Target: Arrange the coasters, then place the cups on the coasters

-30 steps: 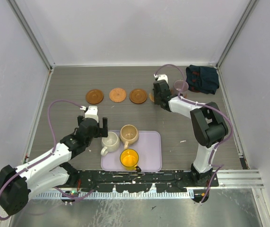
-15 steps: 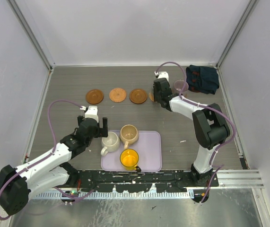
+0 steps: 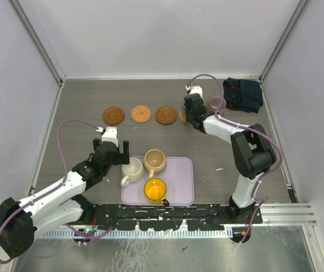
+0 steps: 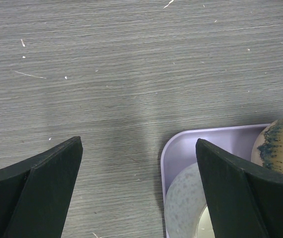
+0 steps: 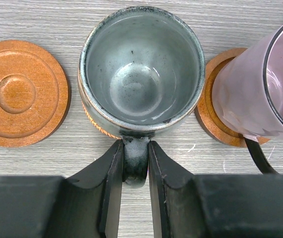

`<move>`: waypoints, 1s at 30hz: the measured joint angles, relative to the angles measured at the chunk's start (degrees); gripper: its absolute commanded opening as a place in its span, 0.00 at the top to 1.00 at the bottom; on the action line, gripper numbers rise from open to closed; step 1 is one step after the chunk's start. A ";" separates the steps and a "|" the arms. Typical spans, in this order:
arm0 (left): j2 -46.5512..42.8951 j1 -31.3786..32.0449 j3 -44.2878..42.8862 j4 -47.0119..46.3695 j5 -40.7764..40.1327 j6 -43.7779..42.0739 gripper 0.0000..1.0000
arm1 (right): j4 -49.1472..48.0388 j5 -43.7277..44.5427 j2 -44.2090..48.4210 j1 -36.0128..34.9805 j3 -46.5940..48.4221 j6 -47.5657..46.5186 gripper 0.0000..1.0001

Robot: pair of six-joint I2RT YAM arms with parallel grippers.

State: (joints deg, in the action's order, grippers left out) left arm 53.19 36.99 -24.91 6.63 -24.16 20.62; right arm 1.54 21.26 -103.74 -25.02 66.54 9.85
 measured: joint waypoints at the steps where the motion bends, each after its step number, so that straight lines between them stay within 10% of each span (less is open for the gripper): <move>1: 0.00 0.00 0.00 0.00 -0.02 0.00 0.02 | -0.13 0.00 0.00 0.00 -0.02 -0.07 0.99; 30: -0.33 0.00 0.46 -0.42 0.04 0.81 0.02 | -15.23 -2.03 6.91 -0.02 -9.62 -3.89 0.99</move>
State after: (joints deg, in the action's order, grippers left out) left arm 52.86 36.99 -24.45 6.22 -24.12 21.43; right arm -13.69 19.22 -96.84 -25.04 56.93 5.96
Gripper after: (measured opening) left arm 0.983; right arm 0.286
